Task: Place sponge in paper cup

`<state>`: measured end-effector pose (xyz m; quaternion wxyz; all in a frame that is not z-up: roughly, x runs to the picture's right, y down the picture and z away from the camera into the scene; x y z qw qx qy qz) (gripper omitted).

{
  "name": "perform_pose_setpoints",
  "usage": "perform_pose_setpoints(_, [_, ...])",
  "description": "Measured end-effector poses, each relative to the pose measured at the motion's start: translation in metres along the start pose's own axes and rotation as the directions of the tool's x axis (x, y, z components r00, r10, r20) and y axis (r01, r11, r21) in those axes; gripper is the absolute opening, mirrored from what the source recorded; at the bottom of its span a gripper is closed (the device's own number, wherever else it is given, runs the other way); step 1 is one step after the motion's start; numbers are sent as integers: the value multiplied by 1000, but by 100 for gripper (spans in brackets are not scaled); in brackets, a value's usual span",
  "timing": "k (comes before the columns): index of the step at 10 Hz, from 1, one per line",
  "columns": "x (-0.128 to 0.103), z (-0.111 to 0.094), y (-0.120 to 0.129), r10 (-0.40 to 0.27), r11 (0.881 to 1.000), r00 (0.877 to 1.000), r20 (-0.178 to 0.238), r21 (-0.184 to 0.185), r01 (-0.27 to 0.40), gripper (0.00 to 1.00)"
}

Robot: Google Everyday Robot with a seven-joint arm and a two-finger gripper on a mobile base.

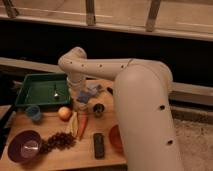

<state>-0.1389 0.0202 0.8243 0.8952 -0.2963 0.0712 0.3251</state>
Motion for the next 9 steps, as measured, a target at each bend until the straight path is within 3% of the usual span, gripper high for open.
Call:
perform_pose_setpoints(3, [-1, -6, -3, -2, 1000, 1000, 2, 10, 2, 63])
perform_pose_setpoints(9, [-16, -60, -24, -12, 994, 1000, 18, 108, 10, 63])
